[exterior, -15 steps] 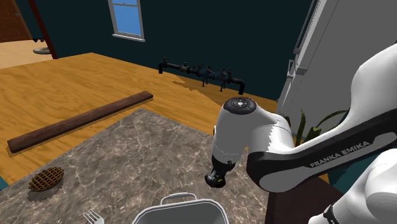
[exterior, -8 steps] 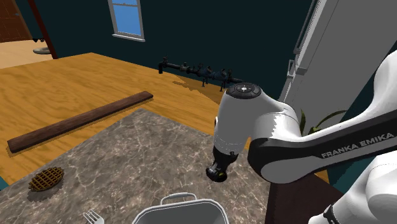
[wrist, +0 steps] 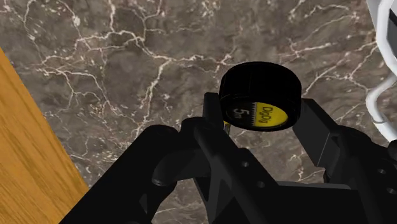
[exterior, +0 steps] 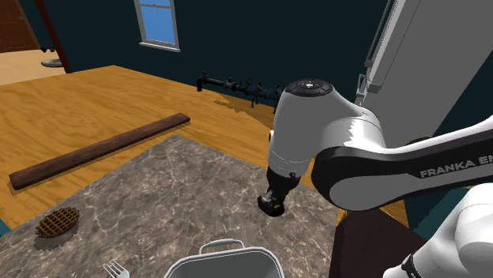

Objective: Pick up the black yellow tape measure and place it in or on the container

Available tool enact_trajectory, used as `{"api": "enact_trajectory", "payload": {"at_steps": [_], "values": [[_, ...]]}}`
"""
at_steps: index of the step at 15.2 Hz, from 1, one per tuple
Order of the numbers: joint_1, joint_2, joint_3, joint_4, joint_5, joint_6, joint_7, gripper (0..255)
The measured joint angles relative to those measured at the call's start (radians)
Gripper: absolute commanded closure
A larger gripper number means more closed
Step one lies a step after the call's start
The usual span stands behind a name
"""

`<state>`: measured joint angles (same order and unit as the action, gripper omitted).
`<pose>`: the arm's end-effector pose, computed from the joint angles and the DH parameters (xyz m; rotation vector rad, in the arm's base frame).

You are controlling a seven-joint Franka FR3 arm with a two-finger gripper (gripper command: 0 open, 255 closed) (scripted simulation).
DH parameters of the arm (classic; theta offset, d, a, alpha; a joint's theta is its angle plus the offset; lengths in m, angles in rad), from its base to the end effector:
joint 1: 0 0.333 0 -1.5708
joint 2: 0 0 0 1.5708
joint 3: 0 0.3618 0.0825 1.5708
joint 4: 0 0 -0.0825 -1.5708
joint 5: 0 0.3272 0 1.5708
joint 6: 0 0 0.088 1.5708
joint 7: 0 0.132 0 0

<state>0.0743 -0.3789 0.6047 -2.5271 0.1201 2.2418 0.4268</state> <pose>0.2780 0.2456 0.4407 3.0495 0.2271 0.1421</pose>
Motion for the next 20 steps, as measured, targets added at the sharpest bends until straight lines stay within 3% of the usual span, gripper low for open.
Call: {"api": "enact_trajectory", "payload": {"at_steps": [8, 15, 20], "values": [[0.023, -0.054, -0.008, 0.062, 0.022, -0.113, 0.005, 255], [0.056, 0.014, 0.142, 0.159, 0.022, -0.141, 0.196, 255], [0.059, 0.095, 0.261, 0.264, -0.016, -0.174, 0.350, 255]]}}
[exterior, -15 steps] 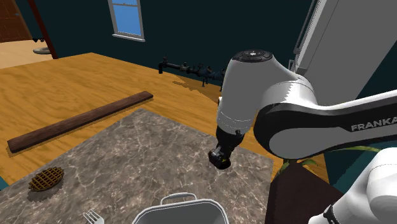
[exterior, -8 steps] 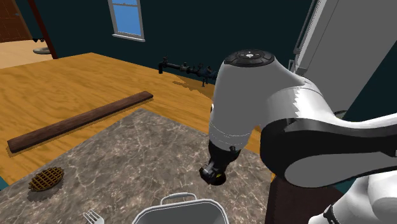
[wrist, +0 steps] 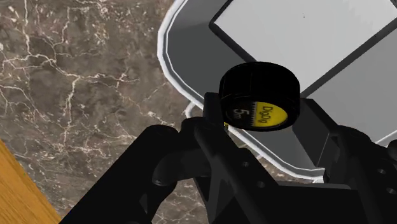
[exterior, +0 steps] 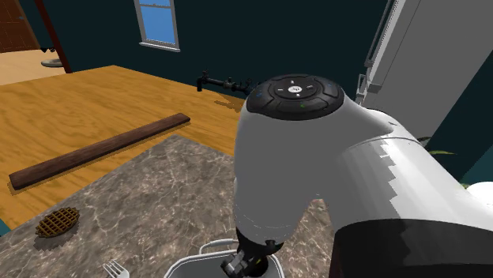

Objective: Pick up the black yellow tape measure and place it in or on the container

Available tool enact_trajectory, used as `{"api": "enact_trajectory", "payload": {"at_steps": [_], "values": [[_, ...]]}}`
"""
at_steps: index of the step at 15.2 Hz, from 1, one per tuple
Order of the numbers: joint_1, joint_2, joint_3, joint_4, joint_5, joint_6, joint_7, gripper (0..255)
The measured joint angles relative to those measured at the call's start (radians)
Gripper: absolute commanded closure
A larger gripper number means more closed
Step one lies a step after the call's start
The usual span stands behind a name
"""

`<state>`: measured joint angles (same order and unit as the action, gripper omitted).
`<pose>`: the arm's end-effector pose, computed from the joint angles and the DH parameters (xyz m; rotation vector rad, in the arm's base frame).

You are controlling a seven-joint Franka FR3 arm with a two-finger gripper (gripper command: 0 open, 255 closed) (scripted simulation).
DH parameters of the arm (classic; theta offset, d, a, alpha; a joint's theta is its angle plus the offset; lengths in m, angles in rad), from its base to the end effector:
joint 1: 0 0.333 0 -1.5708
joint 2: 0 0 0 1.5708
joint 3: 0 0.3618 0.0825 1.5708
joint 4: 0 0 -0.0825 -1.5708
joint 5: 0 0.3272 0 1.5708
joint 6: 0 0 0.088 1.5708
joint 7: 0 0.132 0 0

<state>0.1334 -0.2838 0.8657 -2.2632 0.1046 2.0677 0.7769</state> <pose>0.2051 0.3768 0.4800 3.0485 0.2306 0.1418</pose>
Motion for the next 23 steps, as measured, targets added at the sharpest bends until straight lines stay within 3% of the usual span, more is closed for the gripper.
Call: {"api": "enact_trajectory", "payload": {"at_steps": [3, 6, 23], "values": [[-0.004, 0.062, 0.075, 0.069, -0.042, -0.025, 0.100, 255], [-0.016, 0.175, 0.168, 0.148, -0.133, -0.036, 0.231, 255], [0.001, 0.386, 0.194, 0.064, -0.362, 0.133, 0.424, 255]]}}
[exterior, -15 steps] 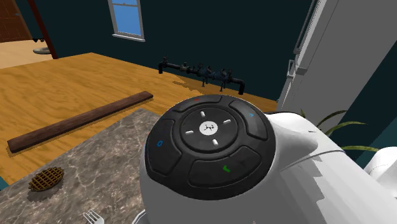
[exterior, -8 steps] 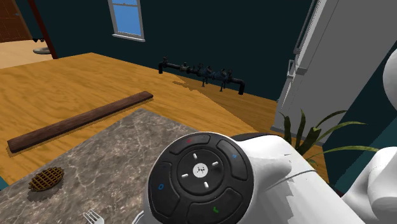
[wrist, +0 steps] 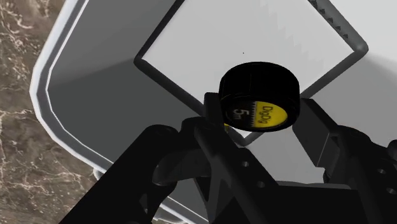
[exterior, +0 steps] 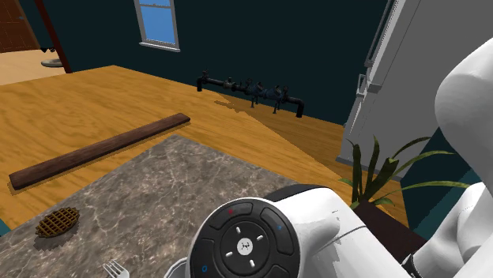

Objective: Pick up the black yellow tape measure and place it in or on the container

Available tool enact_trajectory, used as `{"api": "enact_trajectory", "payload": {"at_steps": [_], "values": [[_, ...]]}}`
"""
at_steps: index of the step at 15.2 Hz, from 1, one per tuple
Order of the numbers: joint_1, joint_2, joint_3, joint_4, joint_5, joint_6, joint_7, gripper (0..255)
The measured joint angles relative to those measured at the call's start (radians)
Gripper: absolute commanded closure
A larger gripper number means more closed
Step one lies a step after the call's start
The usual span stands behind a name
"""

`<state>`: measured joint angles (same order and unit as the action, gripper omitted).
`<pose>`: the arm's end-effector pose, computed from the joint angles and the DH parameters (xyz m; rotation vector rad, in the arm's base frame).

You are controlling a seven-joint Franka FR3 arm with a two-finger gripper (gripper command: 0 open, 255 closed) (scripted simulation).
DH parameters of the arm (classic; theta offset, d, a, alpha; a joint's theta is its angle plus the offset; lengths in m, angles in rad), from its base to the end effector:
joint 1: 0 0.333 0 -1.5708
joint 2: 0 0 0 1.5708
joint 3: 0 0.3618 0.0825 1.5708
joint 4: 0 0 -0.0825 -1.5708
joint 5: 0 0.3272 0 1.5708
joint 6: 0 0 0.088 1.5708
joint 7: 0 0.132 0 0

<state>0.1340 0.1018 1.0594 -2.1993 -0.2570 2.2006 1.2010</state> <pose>0.2010 0.4469 0.4128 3.0493 0.2269 0.1411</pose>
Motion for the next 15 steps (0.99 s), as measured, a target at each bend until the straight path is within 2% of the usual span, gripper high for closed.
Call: {"api": "enact_trajectory", "payload": {"at_steps": [5, 6, 12, 15], "values": [[0.002, 0.005, -0.001, -0.001, -0.006, 0.003, 0.005, 255], [0.002, 0.005, -0.001, -0.001, -0.006, 0.003, 0.005, 0], [0.002, 0.005, -0.001, -0.001, -0.006, 0.003, 0.005, 0], [-0.013, -0.055, 0.017, 0.036, 0.065, -0.055, -0.044, 0]]}}
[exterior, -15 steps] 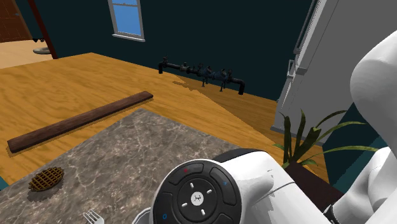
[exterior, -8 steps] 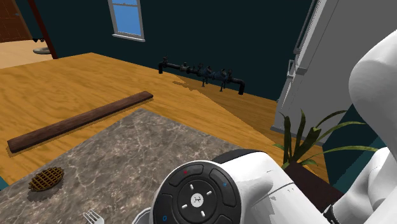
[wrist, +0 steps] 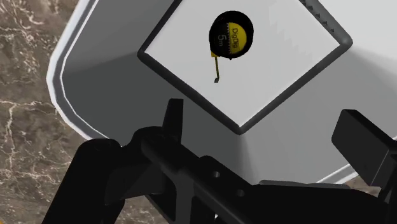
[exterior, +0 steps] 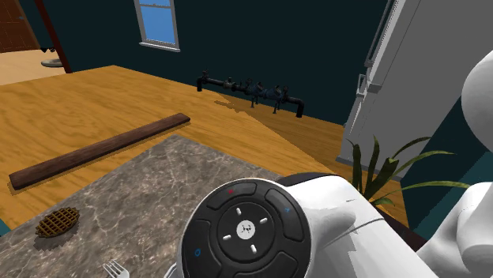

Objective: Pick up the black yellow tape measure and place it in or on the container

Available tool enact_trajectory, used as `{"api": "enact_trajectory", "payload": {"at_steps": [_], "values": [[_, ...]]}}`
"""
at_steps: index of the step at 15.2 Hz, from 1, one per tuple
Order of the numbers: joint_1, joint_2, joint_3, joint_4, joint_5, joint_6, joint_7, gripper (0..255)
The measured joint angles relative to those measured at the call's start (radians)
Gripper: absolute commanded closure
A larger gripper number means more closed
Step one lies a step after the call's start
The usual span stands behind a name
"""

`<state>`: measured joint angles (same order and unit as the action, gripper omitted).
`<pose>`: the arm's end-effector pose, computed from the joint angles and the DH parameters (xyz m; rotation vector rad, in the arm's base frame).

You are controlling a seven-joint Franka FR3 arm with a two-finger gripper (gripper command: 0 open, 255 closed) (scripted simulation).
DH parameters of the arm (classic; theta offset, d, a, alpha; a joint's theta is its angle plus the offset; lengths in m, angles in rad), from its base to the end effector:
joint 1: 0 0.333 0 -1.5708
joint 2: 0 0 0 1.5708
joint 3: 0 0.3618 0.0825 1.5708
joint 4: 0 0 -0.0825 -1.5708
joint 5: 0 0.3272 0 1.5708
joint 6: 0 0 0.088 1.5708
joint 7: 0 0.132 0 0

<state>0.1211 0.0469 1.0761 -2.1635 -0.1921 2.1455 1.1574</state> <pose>0.1937 0.4489 0.4364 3.0497 0.2259 0.1443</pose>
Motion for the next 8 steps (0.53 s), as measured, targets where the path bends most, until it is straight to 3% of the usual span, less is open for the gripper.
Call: {"api": "enact_trajectory", "payload": {"at_steps": [2, 8], "values": [[-0.008, -0.046, 0.004, 0.015, 0.051, -0.032, -0.037, 0], [-0.008, -0.057, 0.003, 0.025, 0.066, -0.048, -0.048, 0]]}}
